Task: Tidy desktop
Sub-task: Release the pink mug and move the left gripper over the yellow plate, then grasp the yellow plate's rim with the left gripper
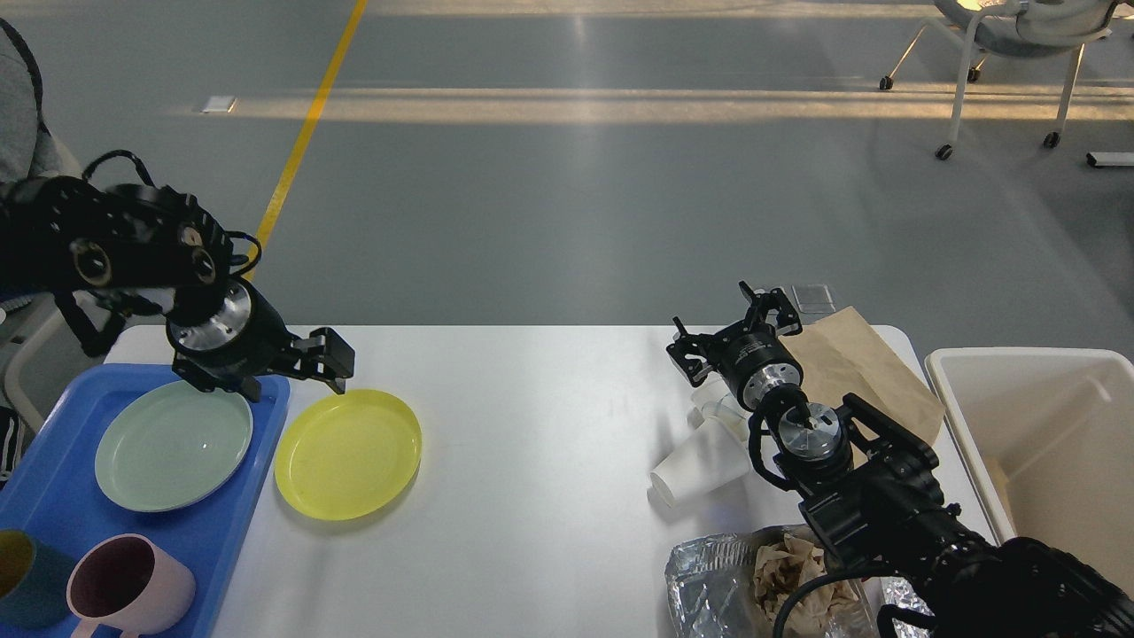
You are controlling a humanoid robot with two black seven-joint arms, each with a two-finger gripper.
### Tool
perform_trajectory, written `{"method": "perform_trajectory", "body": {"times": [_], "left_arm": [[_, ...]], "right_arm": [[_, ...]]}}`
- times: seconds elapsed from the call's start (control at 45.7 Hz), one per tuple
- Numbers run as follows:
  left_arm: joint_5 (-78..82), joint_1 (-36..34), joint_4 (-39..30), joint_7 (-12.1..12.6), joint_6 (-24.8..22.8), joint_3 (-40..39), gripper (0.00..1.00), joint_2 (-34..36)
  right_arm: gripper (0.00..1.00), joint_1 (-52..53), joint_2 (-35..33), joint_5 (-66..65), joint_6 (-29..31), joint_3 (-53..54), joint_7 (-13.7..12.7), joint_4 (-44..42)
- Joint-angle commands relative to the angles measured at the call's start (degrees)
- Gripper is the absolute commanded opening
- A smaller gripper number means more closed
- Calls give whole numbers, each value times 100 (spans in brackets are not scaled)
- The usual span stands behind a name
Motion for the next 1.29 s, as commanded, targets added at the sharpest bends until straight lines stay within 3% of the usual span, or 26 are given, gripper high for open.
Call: {"method": "perform_trajectory", "body": {"times": [0.0,0.35,0.635,0.897,1.269], "left_arm": [[6,655,303,6,529,-139,94,-350],[24,2079,1322,24,995,-702,94,-1212],[287,2404,1542,24,1312,-772,94,-1300],[779,2809,1727,24,2041,-859,91,-1590],[1474,2958,1727,24,2077,-1211,84,-1810]], "right_arm": [[100,0,0,0,0,-1,0,0],[100,0,0,0,0,-1,0,0],[100,0,0,0,0,-1,0,0],[100,0,0,0,0,-1,0,0],[100,0,0,0,0,-1,0,0]]}}
